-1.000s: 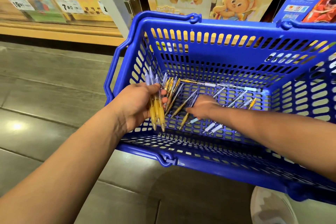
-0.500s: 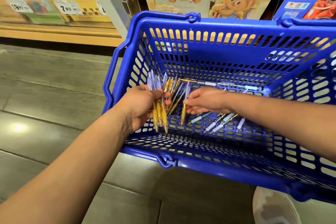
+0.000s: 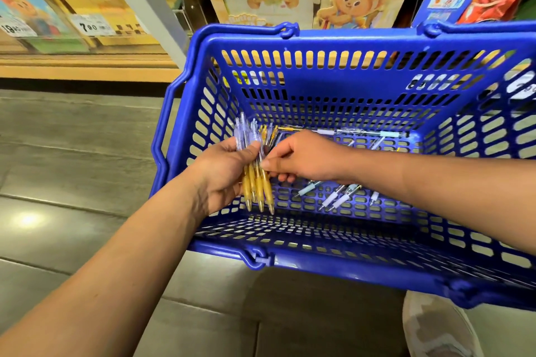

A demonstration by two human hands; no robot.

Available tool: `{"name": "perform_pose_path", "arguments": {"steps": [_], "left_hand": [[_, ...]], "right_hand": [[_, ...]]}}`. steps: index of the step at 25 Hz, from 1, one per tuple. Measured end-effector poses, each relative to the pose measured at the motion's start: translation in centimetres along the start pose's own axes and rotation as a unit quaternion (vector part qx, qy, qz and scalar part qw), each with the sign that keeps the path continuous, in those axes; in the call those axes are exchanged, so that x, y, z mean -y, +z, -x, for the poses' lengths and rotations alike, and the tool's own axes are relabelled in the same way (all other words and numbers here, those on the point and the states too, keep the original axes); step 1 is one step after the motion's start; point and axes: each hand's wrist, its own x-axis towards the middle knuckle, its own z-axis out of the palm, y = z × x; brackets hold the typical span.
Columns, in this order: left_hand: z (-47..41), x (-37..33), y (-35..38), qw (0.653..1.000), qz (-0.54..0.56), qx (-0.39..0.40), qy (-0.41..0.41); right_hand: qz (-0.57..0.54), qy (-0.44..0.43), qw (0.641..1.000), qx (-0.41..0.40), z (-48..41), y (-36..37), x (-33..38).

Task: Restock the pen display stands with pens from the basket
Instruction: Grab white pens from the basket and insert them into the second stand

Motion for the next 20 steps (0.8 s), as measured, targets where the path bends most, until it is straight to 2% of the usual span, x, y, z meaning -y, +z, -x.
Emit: {"name": "perform_pose_path", "arguments": {"steps": [2,5,7,9,10,12,14,16,20], "left_hand": [[0.2,0.1,-0.2,1.000,-0.004,-0.021,0.003],[0.2,-0.1,-0.6,0.999,0.007,-0.048,0.010],[0.3,-0.4,-0.9,0.998,0.033,-0.059,0.017],[0.4,-0.8,-0.9,0.997,0.068,-0.044,0.015],[0.6,-1.1,-0.8,0.996,0.087,-0.030,0.008],[0.9,-1.6,-0.4,0.994,0.105,0.002,-0.007],[1.2,-2.1,-0.4,0.997,0.078,0.030,-0.002],[1.5,-2.5,-0.6,0.996,0.076,0.041,0.016],[1.5,-2.1,-1.0,0.988,0.147,0.029,0.047]], "right_hand": [[0.075,-0.011,0.997,-0.034,-0.3,0.7,0.3],[0.093,-0.027,0.994,-0.050,-1.1,1.6,0.7],[0.027,-0.003,1.000,-0.013,-1.7,1.0,0.8],[-0.067,0.062,0.995,0.049,-3.0,-0.5,-0.1],[-0.073,0.103,0.991,0.050,-3.8,-1.3,-1.0],[0.035,0.189,0.981,-0.012,-5.5,-2.1,-3.5],[0.125,0.249,0.959,-0.053,-6.8,-1.2,-5.5],[0.136,0.272,0.948,-0.088,-7.9,0.4,-6.5],[0.160,0.277,0.937,-0.142,-9.1,1.9,-6.8]]}}
